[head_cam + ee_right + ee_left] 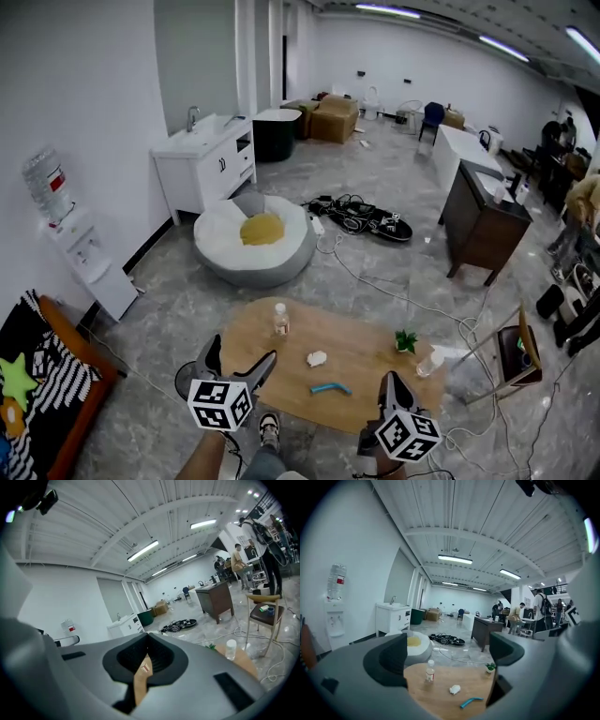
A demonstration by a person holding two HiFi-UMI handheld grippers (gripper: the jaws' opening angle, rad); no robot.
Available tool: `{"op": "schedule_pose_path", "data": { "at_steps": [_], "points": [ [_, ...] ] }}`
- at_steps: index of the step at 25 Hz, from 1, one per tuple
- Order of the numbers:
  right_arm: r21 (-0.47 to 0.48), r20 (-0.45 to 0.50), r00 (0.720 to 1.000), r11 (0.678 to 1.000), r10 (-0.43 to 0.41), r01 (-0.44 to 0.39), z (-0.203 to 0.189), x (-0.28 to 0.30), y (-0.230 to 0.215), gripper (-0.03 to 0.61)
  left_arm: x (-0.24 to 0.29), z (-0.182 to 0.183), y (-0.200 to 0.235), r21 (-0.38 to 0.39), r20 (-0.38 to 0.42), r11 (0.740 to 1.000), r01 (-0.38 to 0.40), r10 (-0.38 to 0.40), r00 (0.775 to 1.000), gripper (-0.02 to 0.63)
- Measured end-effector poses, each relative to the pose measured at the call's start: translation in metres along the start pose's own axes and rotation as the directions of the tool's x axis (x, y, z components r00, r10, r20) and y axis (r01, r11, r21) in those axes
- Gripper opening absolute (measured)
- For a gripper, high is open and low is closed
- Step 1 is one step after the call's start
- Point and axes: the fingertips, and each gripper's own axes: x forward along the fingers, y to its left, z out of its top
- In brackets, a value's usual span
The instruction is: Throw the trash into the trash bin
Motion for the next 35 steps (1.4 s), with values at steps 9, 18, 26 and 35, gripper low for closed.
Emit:
{"op": "schedule_pose_path", "data": {
  "at_steps": [9,18,26,35],
  "points": [
    [0.006,0.007,0.993,0.993,-0.121,0.121,0.033,0.157,0.028,0.002,0.164,0.034,0.09,0.013,-0.06,0.996,0.091,-0.09,0.994,0.54],
    [-0.069,0.002,0.987,0.985,-0.16,0.16,0.048,0.254,0.059,0.002,0.263,0.02,0.137,-0.034,-0.126,0.988,0.15,-0.153,0.98,0.54],
    [-0.103,-0.052,0.975,0.973,-0.215,0.209,0.033,0.282,0.037,0.002,0.288,0.004,0.137,-0.057,-0.15,0.984,0.171,-0.177,0.973,0.54],
    [-0.12,-0.109,0.97,0.971,-0.219,0.206,-0.008,0.296,0.003,0.002,0.296,-0.055,0.133,-0.039,-0.216,0.986,0.162,-0.167,0.962,0.54]
  ]
}}
